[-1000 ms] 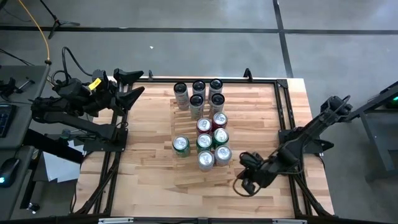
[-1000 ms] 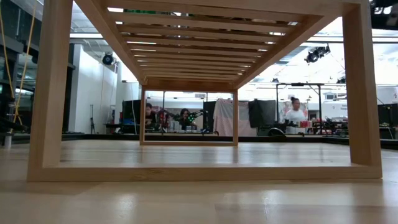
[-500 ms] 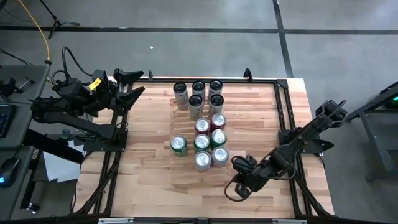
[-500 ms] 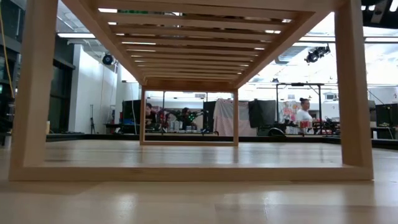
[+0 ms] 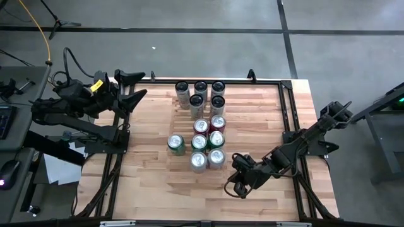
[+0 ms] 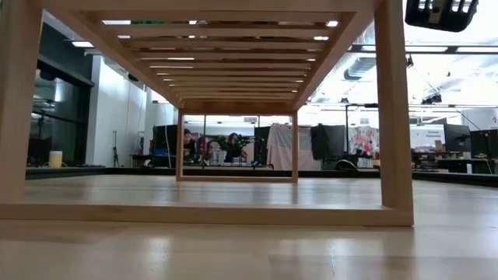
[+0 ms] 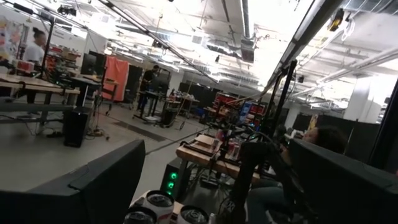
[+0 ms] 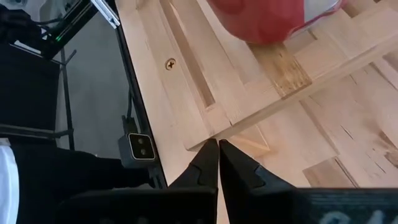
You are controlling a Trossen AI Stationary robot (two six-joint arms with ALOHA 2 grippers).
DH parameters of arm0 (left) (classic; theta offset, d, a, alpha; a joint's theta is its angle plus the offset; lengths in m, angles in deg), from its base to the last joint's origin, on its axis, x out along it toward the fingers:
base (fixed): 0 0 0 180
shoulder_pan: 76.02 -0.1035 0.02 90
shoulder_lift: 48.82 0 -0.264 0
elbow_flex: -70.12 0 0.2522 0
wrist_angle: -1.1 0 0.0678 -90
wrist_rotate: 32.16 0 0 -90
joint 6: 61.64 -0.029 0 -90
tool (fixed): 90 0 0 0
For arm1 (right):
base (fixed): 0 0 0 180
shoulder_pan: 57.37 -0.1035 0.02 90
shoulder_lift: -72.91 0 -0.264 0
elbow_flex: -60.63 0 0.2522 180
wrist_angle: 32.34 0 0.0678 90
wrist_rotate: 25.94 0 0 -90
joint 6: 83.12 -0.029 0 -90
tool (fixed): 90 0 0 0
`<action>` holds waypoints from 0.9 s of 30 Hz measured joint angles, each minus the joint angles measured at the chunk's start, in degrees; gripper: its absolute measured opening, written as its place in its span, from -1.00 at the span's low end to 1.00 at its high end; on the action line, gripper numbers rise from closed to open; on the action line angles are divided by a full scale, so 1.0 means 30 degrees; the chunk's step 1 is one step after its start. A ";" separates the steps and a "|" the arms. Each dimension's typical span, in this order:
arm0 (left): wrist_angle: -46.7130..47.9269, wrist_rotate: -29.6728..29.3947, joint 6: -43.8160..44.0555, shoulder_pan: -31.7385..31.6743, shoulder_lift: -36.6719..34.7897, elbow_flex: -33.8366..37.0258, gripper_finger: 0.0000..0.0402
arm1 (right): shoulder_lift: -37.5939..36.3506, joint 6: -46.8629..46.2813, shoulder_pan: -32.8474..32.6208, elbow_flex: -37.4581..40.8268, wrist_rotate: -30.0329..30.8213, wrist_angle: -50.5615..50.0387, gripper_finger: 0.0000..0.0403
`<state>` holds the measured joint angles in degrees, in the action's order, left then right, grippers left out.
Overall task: Place canned beverage on shelf
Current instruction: Adjust the shelf, then return to Home Position
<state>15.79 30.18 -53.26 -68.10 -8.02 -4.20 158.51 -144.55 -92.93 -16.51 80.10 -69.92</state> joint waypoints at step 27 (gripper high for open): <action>-0.9886 0.2522 -0.0015 -0.0007 -0.7209 1.3293 -0.57 | -0.7883 0.0677 0.1854 -0.0029 0.3043 -0.5935 -1.00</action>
<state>-13.87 37.75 -53.30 -68.12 -29.65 35.68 134.87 -142.51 -87.37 -16.59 89.22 -87.73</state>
